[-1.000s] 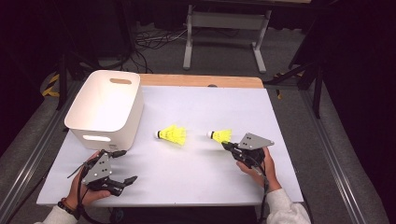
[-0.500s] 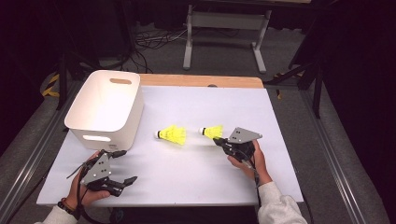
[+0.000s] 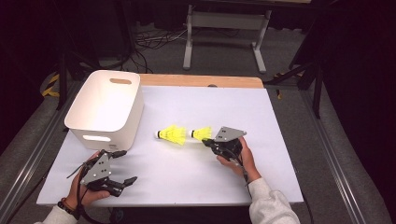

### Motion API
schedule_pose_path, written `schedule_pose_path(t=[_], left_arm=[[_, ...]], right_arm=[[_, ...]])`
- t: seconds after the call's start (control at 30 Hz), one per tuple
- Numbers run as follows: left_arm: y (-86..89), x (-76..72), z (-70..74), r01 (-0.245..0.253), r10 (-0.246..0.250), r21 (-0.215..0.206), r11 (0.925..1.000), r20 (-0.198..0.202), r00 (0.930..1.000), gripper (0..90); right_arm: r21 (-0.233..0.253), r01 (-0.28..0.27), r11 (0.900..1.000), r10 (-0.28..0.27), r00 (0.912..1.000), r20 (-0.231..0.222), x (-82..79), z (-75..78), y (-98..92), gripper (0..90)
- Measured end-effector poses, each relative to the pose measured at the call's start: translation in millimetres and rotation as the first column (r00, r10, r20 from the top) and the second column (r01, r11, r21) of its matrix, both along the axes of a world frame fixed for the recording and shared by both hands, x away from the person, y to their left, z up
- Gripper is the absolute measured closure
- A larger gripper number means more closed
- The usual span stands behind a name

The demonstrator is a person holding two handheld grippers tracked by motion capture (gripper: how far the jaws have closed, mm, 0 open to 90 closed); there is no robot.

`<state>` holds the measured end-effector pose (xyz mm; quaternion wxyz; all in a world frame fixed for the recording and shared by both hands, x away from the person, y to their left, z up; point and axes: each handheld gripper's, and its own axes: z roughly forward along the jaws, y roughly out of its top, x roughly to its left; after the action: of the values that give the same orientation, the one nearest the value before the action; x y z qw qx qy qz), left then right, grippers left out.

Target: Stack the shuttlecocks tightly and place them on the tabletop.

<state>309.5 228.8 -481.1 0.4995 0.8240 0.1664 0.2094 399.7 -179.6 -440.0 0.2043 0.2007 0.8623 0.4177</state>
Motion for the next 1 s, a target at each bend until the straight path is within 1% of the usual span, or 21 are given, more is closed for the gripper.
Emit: schedule_pose_path(t=[0.2,0.33,0.37,0.53,0.63,0.8,0.9,0.93,1.0], left_arm=[[0.3,-0.1,-0.2,0.007,-0.007,-0.002,1.0,0.0,1.0,8.2],[0.6,-0.6,0.1,0.008,-0.008,-0.006,0.9999,-0.001,1.0,8.2],[0.7,-0.5,0.1,0.01,-0.01,-0.006,0.9999,0.0,0.9999,8.2],[0.5,0.0,-0.7,0.015,-0.015,0.0,0.9999,-0.002,0.9999,8.1],[0.6,-0.2,-0.3,0.014,-0.014,-0.003,0.9999,-0.001,0.9999,8.1],[0.1,-0.6,-0.7,0.019,-0.019,0.006,0.9998,0.001,0.9998,8.1],[0.5,-0.9,-0.5,0.02,-0.02,0.003,0.9998,0.003,0.9998,8.1],[0.7,-1.0,-0.4,0.02,-0.02,0.002,0.9998,0.002,0.9998,8.1],[1.1,-0.9,-0.3,0.021,-0.021,0.0,0.9998,0.003,0.9998,8.1]], right_arm=[[-0.024,-0.028,0.999,0.028,0.9995,-0.014,3.3,-6.6,17.8,89.9],[-0.021,-0.029,0.999,0.028,0.999,-0.034,8.9,-10.6,22.4,89.9],[-0.026,-0.03,0.999,0.03,0.9991,-0.03,10.1,-11.1,23.0,89.9],[0.0,-0.03,1.0,0.03,0.9988,-0.04,12.6,-10.5,27.7,89.9],[0.011,-0.044,0.999,0.045,0.9984,-0.035,13.0,-9.4,32.9,89.8],[0.002,-0.06,0.998,0.06,0.9976,-0.034,12.1,-9.8,40.9,89.7],[0.0,-0.064,0.998,0.064,0.9972,-0.037,13.1,-9.6,44.1,89.7],[-0.008,-0.068,0.998,0.067,0.9972,-0.034,13.5,-9.7,45.4,89.7],[-0.002,-0.079,0.997,0.079,0.9961,-0.039,13.4,-9.7,48.4,89.7]])
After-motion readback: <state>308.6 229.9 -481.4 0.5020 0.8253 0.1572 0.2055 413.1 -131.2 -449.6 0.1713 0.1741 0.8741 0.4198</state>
